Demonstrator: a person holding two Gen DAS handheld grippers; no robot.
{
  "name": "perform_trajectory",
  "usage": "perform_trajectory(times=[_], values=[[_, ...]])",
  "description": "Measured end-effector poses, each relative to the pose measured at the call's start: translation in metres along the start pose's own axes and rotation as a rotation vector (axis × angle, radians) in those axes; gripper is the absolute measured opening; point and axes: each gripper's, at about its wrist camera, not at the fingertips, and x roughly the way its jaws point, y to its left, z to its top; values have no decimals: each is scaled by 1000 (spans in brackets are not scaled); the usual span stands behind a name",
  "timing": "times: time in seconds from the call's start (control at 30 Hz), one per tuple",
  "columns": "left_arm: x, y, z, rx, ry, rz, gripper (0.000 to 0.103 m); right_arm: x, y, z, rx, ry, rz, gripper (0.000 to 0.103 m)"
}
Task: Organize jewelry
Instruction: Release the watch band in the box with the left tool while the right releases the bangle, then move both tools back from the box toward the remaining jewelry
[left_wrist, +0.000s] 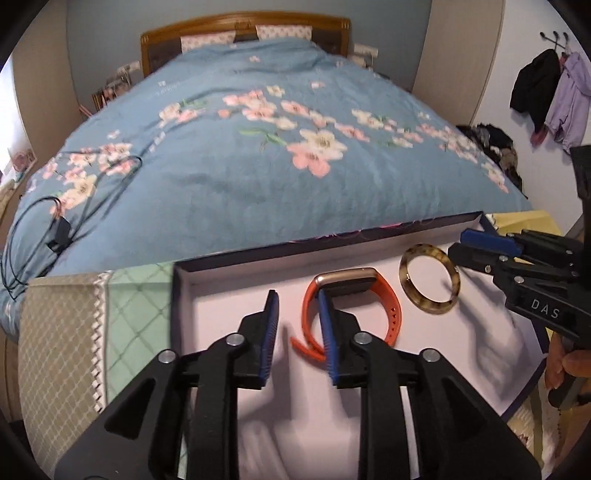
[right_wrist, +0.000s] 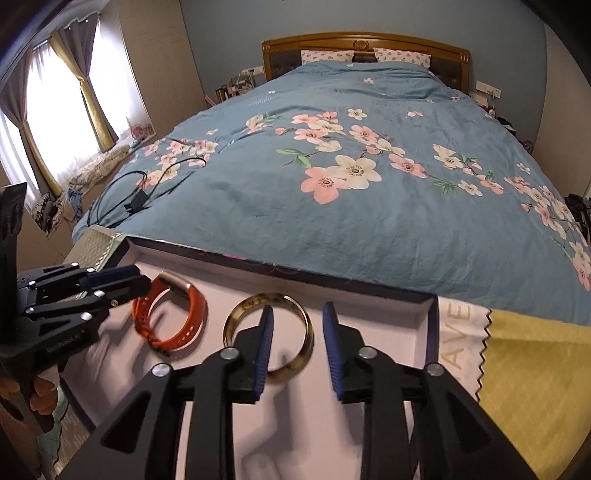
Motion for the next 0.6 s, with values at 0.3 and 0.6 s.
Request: perform_trajectory(times=[0.3,0.6], values=[[-64,-4,-50,57,-96,-60,37,-31,5,-43,-56,57,79,32],[-99,-2,-94,26,-113,-98,40,-37,9,-70,-2,91,169,32]])
